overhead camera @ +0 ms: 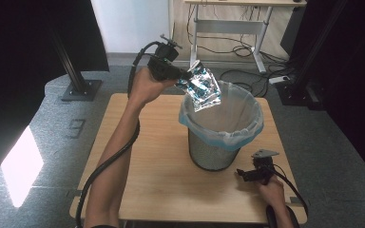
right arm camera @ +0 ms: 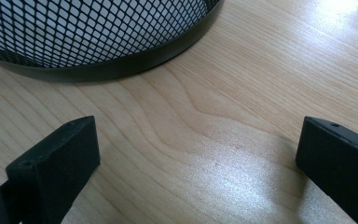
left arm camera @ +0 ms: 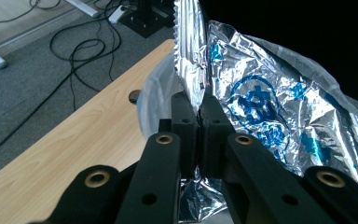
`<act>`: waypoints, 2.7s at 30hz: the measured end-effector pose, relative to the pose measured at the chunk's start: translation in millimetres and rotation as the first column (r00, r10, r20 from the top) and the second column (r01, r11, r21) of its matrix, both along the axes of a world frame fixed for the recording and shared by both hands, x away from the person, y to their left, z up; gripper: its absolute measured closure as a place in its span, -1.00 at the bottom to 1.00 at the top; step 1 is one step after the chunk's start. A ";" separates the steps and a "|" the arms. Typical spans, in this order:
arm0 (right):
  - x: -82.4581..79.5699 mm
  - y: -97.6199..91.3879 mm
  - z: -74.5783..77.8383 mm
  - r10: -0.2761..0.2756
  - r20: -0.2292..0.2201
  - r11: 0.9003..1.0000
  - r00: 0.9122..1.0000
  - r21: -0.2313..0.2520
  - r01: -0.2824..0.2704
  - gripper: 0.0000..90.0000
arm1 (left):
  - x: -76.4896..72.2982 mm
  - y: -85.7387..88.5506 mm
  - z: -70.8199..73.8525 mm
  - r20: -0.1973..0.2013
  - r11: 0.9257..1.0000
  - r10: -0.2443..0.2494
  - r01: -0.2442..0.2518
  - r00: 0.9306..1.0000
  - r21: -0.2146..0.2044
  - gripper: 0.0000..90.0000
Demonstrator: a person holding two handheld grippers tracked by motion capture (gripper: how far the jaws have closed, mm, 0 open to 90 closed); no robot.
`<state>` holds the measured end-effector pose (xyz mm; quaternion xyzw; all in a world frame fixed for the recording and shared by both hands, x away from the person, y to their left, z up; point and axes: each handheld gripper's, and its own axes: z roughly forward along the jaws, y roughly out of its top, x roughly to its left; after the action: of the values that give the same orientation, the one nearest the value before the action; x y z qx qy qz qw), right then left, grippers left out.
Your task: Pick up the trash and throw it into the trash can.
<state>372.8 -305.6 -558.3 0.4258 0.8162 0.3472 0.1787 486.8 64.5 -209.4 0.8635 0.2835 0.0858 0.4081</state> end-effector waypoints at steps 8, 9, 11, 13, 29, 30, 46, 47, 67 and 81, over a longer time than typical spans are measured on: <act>0.0 0.1 0.0 0.001 0.000 1.000 1.000 0.000 -0.001 -1.00 | 5.1 -36.1 -8.7 0.022 1.000 -0.020 0.020 1.000 -0.001 0.92; 0.0 0.1 0.0 0.002 0.000 1.000 1.000 0.000 -0.002 -1.00 | 5.1 -36.1 -8.7 0.022 1.000 -0.020 0.020 1.000 -0.001 0.92; 0.0 0.1 0.0 0.002 0.000 1.000 1.000 0.000 -0.002 -1.00 | 7.0 -43.1 -13.2 0.023 1.000 -0.019 0.019 1.000 0.010 0.91; 0.0 0.2 0.0 0.002 0.000 1.000 1.000 0.001 -0.002 -1.00 | 9.9 -52.1 -20.9 0.021 0.999 -0.024 0.023 1.000 0.026 0.91; -0.1 0.2 0.0 0.005 0.000 1.000 1.000 0.001 -0.005 -1.00 | 16.0 -89.0 -57.1 0.010 0.988 -0.057 0.054 0.998 0.147 0.78; -0.1 0.3 0.0 0.005 -0.001 1.000 1.000 0.001 -0.005 -1.00 | 16.1 -91.7 -59.7 0.005 0.985 -0.056 0.055 0.998 0.163 0.72; -0.2 0.3 0.0 0.009 -0.001 1.000 1.000 0.001 -0.009 -1.00 | 7.3 -55.4 -44.8 0.039 0.998 -0.022 0.019 0.999 0.057 -0.69; -0.2 0.3 0.0 0.009 -0.001 1.000 1.000 0.001 -0.009 -1.00 | 7.3 -55.4 -44.8 0.039 0.998 -0.022 0.019 0.999 0.057 -0.69; -0.2 0.3 0.0 0.009 -0.001 1.000 1.000 0.001 -0.009 -1.00 | -16.7 -3.7 -41.3 0.170 0.999 0.021 -0.027 0.985 0.034 -1.00; -0.8 0.5 0.1 0.008 -0.002 1.000 1.000 -0.001 -0.008 -1.00 | -36.8 42.0 -51.4 0.234 0.998 0.051 -0.057 0.971 0.017 -1.00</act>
<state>372.1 -305.1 -558.2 0.4229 0.8182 0.3471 0.1769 450.0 106.5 -260.8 0.8442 0.2559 0.2013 0.4258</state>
